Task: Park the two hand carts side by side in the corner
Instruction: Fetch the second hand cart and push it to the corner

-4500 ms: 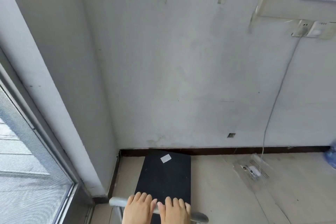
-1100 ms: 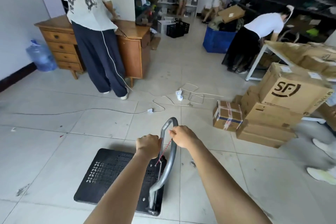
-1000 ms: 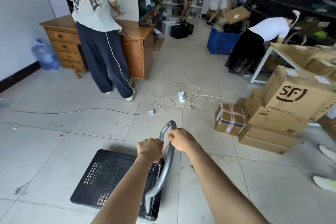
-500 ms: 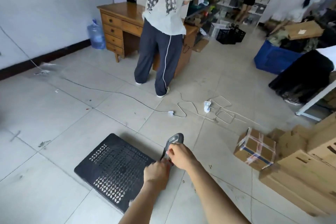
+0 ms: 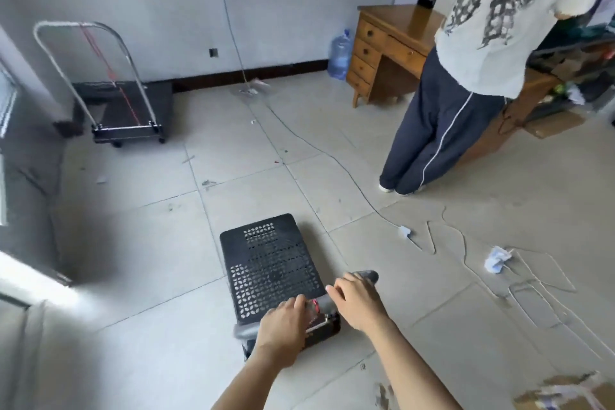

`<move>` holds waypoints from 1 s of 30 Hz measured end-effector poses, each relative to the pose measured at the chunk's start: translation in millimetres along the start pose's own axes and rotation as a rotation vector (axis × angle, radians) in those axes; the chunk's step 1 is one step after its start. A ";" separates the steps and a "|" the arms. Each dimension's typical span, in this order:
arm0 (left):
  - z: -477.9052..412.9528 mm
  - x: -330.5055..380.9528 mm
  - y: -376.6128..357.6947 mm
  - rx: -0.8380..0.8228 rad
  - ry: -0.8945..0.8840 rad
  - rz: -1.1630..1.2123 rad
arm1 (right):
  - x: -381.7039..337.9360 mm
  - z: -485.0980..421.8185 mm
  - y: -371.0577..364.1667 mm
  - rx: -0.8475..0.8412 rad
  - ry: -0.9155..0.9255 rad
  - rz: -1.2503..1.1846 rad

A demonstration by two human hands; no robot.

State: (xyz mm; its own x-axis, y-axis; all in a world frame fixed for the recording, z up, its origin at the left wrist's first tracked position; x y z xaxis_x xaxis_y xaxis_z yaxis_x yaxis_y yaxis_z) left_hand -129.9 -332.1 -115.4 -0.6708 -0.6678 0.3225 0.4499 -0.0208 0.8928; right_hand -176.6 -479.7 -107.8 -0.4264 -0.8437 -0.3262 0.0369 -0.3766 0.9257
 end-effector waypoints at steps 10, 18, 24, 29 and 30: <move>20.0 -36.1 7.6 0.448 0.199 -0.069 | -40.3 -4.1 -27.6 0.172 0.182 0.131; -14.1 -52.5 14.7 0.509 0.262 -0.101 | -56.4 -43.5 -25.7 0.310 0.246 0.166; -35.8 -68.8 30.1 0.544 0.242 -0.149 | -60.8 -77.0 -27.7 0.330 0.261 0.120; -66.5 -96.4 48.4 0.576 0.199 -0.151 | -72.6 -117.0 -20.9 0.377 0.250 0.100; -74.4 -103.2 52.1 0.586 0.189 -0.150 | -75.4 -126.7 -19.2 0.389 0.246 0.099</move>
State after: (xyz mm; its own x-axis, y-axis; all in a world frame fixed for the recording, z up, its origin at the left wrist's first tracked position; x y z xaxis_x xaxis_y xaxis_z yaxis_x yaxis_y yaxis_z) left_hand 6.6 -319.7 -125.6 -0.5619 -0.8102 0.1670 -0.0744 0.2506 0.9652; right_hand -30.6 -457.3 -125.3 -0.2093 -0.9517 -0.2247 -0.2952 -0.1576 0.9424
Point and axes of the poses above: each hand's wrist, its own z-axis away from the middle knuckle, its own y-axis out of the back of the hand, x = y × z, the point moved 6 cm from there along -z, towards the middle knuckle, and after that the axes turned 3 degrees about -x, right-handed, at the moved point
